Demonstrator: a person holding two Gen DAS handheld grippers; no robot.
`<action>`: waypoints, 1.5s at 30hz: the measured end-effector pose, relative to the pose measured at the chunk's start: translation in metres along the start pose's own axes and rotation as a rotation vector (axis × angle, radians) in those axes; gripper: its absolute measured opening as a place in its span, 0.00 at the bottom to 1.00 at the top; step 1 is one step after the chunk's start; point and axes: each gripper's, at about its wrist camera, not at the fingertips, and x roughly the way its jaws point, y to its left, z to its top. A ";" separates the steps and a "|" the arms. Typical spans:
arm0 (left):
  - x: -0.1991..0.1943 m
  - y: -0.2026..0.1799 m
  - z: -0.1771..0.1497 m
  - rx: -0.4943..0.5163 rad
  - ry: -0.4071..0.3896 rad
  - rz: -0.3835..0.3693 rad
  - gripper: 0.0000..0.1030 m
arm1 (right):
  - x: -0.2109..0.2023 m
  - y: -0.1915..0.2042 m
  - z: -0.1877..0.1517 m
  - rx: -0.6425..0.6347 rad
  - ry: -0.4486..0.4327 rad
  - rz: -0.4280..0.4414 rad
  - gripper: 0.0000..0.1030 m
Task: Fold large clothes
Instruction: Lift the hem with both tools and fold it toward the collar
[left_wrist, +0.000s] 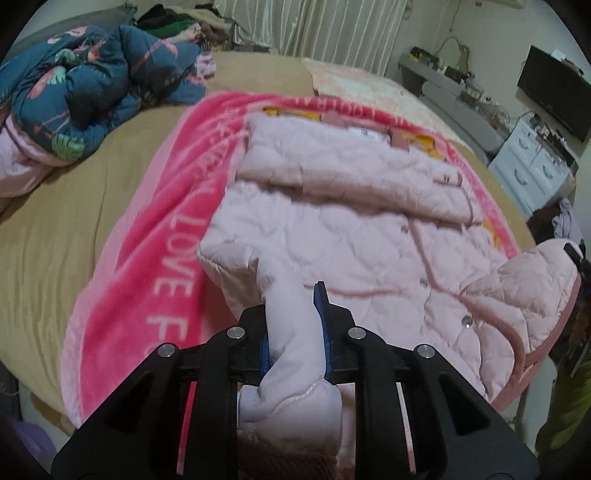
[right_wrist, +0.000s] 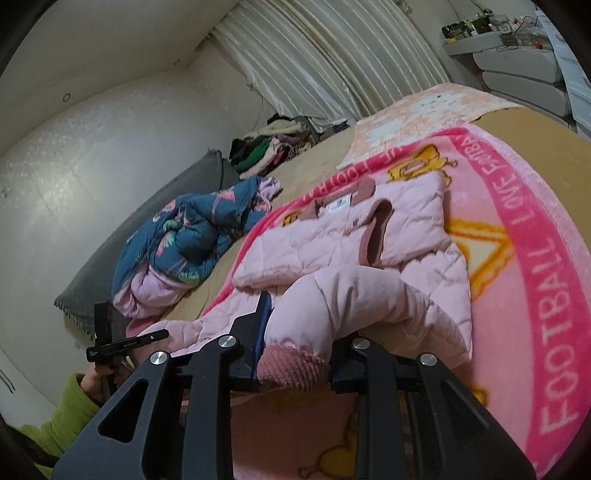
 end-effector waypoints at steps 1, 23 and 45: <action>-0.001 0.000 0.004 -0.004 -0.008 -0.002 0.12 | 0.000 -0.002 0.004 0.004 -0.009 0.001 0.23; -0.008 0.001 0.100 -0.081 -0.141 -0.024 0.12 | 0.018 -0.014 0.079 -0.017 -0.157 -0.015 0.22; 0.013 0.010 0.149 -0.152 -0.181 -0.027 0.12 | 0.052 -0.024 0.122 -0.013 -0.198 -0.058 0.22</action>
